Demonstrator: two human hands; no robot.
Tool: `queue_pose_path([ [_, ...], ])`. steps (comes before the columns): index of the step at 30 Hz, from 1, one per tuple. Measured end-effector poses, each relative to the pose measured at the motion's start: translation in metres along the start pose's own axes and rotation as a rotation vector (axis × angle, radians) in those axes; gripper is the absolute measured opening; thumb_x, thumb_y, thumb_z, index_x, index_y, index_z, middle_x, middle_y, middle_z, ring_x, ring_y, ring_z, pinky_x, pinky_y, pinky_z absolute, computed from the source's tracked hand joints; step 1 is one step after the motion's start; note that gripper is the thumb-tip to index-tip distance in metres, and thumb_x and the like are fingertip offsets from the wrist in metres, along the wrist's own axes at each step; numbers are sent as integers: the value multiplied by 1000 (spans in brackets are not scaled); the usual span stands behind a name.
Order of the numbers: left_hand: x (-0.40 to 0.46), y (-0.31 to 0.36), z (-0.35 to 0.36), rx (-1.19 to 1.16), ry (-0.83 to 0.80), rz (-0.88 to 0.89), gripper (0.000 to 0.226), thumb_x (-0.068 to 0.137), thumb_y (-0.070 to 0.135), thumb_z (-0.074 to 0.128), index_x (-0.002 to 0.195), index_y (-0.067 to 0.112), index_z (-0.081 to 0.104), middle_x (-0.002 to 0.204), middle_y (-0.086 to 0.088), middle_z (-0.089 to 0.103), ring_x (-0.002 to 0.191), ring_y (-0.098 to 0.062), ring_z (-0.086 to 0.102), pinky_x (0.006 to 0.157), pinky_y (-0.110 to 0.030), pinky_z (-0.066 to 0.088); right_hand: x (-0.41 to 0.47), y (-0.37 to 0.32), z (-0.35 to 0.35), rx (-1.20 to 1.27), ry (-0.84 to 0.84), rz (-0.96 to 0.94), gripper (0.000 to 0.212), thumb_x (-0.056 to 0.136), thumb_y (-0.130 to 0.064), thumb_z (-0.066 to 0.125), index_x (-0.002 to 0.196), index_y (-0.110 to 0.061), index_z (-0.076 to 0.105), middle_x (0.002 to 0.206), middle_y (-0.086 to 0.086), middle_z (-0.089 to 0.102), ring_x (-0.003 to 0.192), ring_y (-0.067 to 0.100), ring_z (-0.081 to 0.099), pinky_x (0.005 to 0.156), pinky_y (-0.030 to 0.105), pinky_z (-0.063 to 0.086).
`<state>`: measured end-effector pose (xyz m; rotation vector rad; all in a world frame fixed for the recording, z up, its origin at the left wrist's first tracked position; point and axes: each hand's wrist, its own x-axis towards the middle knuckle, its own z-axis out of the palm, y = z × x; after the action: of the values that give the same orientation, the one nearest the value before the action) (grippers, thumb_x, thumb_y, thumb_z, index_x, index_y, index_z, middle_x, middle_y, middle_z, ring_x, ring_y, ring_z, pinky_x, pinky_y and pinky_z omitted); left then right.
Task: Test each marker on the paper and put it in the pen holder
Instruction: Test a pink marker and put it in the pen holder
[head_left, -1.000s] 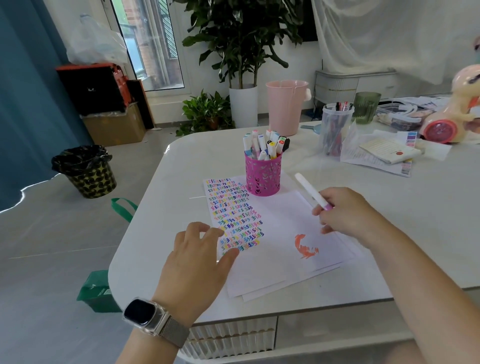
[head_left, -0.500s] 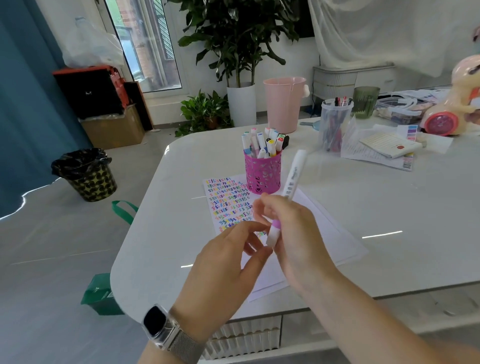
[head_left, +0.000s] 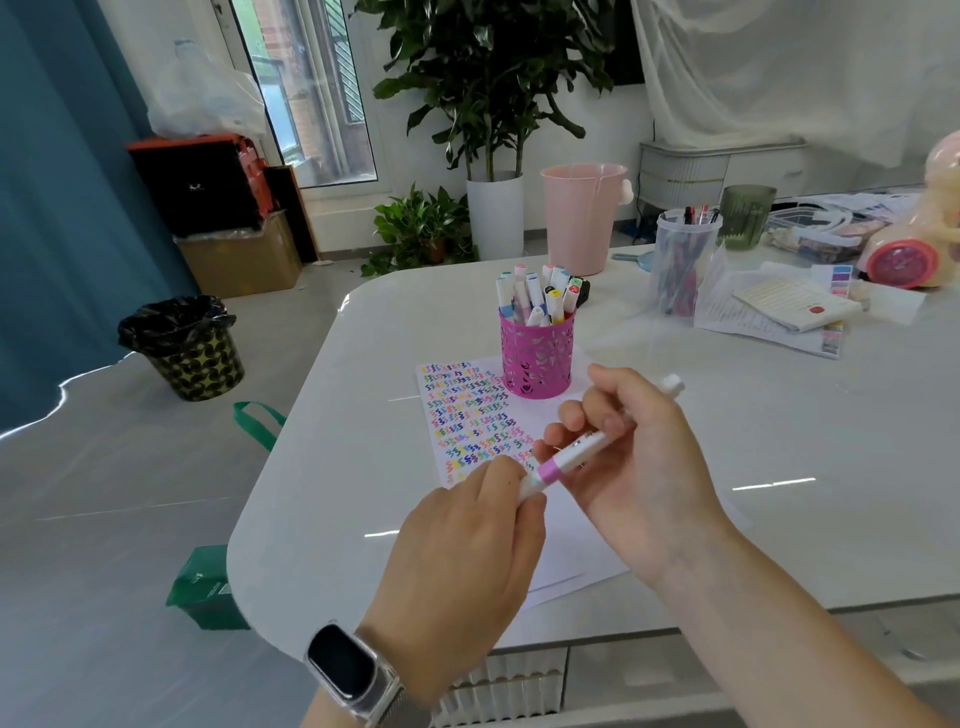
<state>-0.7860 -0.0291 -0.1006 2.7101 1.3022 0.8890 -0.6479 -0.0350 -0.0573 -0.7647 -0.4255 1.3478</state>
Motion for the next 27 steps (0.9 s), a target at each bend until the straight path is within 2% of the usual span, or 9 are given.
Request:
queue_pose_path([
  [3,-1,2,3,18,-20,30,24,94,35,33,73,24,28,58,11,31,42,-17,33,42,-19,13,-2,-1,1,25,-3,16,53,89,-20,52,40,-18,32,50,0,41,49,15,45,64,30,46],
  [6,1,3,2,72,-21,48,28,94,40,32,71,23,34,54,12,37,40,-15,36,42,-16,13,-3,-2,2,36,13,-1,52,90,-21,55,43,-19,35,47,-1,40,43,13,41,51,26,46],
  [10,2,1,1,118,0,76,43,97,46,21,69,22,42,51,11,43,39,-13,31,43,-14,11,-2,-4,2,31,35,-16,51,92,-24,55,47,-20,32,42,-4,25,35,10,24,39,21,33],
  [13,2,2,2,194,28,71,50,99,45,10,67,22,41,47,10,43,37,-12,28,42,-20,15,-4,-3,3,45,31,-31,50,92,-25,52,50,-20,26,41,-5,14,34,10,13,35,20,23],
  [18,-2,6,14,158,-1,16,41,99,48,8,75,24,30,41,10,46,29,-12,39,30,-22,27,-5,-6,5,87,70,-72,53,94,-30,48,48,-22,23,39,-6,11,34,10,9,36,22,13],
  [22,0,9,7,203,12,-18,39,99,48,11,73,24,28,40,6,20,32,-20,18,37,-19,8,-4,-8,1,129,97,-47,52,95,-32,45,52,-21,17,39,-5,10,35,11,7,39,21,11],
  [27,2,7,6,240,-18,-10,40,98,48,11,72,24,29,42,6,18,33,-20,16,40,-19,2,0,-6,-1,127,92,-21,51,94,-31,45,52,-22,19,38,-5,11,33,11,9,36,21,13],
])
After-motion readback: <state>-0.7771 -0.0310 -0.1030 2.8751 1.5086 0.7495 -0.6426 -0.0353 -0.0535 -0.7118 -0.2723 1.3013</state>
